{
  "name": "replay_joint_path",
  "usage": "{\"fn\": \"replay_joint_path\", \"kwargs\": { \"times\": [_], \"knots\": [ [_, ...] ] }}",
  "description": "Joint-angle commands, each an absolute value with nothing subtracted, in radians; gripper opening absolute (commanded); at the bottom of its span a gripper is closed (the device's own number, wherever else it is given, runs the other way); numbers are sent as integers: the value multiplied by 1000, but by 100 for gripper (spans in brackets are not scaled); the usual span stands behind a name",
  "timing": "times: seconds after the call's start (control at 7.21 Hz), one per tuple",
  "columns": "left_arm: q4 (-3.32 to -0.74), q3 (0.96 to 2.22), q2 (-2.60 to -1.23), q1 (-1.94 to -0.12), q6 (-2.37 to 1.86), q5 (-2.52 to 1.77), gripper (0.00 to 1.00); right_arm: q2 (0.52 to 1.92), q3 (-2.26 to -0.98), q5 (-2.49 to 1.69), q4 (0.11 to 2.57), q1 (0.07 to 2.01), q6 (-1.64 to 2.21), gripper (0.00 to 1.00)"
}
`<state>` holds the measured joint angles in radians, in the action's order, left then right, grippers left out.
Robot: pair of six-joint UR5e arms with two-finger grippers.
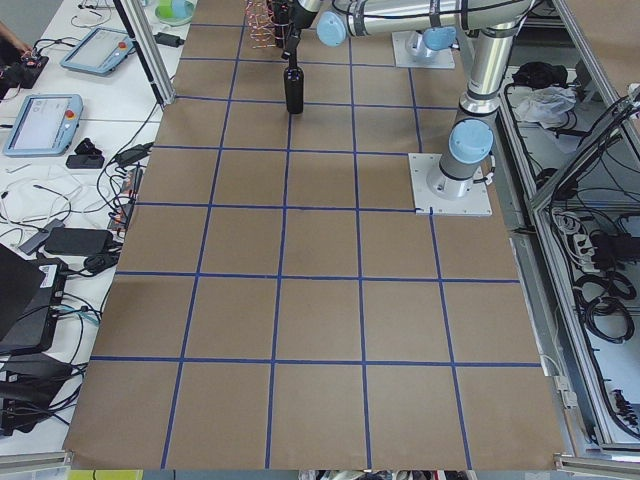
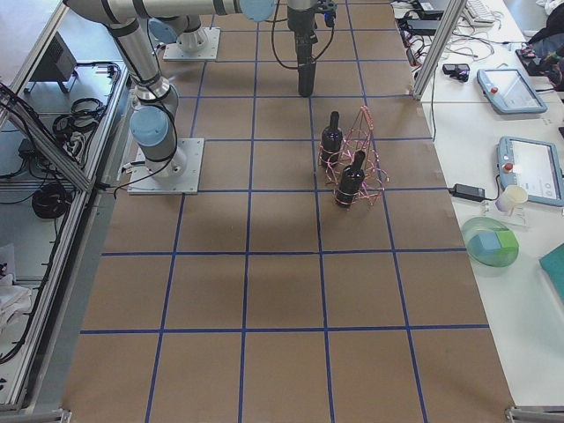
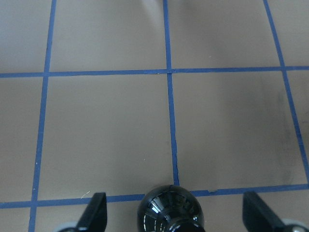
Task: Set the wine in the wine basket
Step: 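Open the left gripper and raise it away from the bottle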
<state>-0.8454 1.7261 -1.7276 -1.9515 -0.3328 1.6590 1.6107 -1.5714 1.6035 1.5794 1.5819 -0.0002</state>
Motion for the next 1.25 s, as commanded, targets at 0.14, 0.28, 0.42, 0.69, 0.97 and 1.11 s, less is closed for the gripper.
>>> {"fn": "replay_joint_path", "kwargs": {
  "times": [0.14,0.28,0.42,0.69,0.97,1.11],
  "knots": [
    [-1355,1459,-1675,-1828,-316,1556,100,1611,-1571,1608,1560,1585,0,100],
    [-1427,1439,-1646,-1768,-220,1540,100,1609,-1571,1611,1572,1583,-77,100],
    [-1463,1439,-1629,-1702,-174,1495,100,1606,-1569,1599,1580,1583,-84,100],
    [-1555,1440,-1614,-1582,-47,1454,100,1559,-1531,1602,1633,1606,-84,100],
    [-1610,1448,-1580,-1577,-34,1564,100,1461,-1432,1606,1643,1727,22,100],
    [-1646,1451,-1569,-1578,-34,1572,100,1409,-1386,1600,1643,1785,85,100]
  ]
}}
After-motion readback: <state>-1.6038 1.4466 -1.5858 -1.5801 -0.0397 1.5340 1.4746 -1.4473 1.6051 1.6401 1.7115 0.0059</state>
